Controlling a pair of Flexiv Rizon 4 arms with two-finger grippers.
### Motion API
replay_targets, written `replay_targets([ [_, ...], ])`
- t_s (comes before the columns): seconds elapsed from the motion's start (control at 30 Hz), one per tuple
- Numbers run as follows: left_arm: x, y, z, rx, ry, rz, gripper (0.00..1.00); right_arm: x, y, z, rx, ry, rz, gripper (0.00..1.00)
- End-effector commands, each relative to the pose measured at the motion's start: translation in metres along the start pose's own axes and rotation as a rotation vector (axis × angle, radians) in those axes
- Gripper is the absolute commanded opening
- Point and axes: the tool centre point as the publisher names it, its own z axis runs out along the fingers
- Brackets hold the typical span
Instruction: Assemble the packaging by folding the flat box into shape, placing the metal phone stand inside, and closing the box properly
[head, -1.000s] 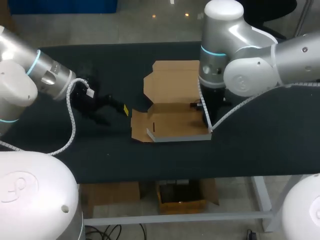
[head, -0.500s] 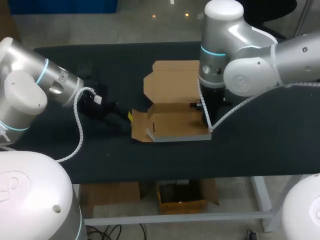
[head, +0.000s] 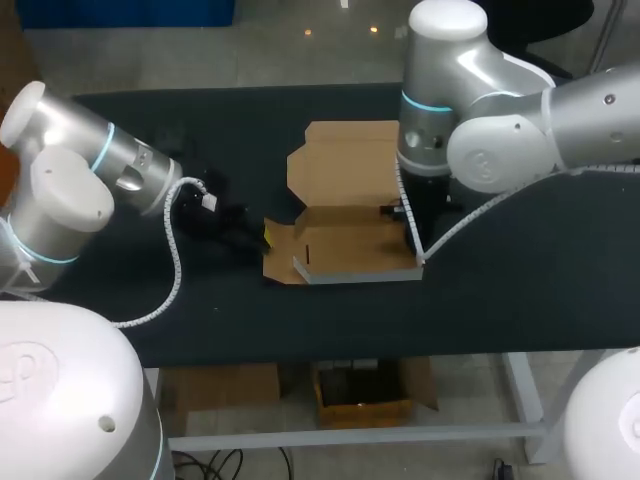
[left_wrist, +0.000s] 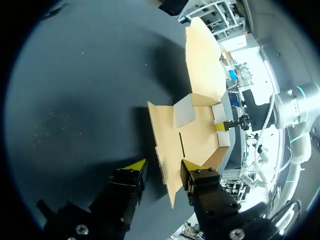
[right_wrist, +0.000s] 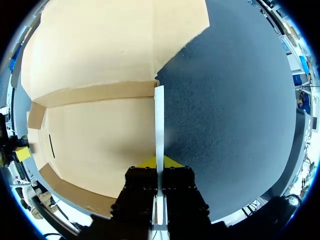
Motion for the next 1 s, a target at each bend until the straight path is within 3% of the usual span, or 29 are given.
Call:
replay_targets([
  [0.03, 0.003, -0.006, 0.012, 0.002, -0.021, -0.03, 0.37, 0.001, 0.001, -0.001, 0.005, -0.005, 0.0, 0.0],
  [0.2, 0.006, -0.007, 0.017, 0.011, -0.028, -0.071, 0.2, 0.001, 0.001, -0.001, 0.005, -0.005, 0.0, 0.0],
  [0.3, 0.009, -0.006, 0.02, 0.022, -0.046, -0.102, 0.0, 0.001, 0.001, -0.001, 0.005, -0.005, 0.0, 0.0],
  [0.5, 0.018, -0.006, 0.021, 0.048, -0.096, -0.13, 0.0, 0.001, 0.001, -0.001, 0.005, -0.005, 0.0, 0.0],
  [1.0, 0.06, -0.015, 0.03, 0.088, -0.393, -0.169, 0.0, 0.001, 0.001, -0.001, 0.005, -0.005, 0.0, 0.0],
])
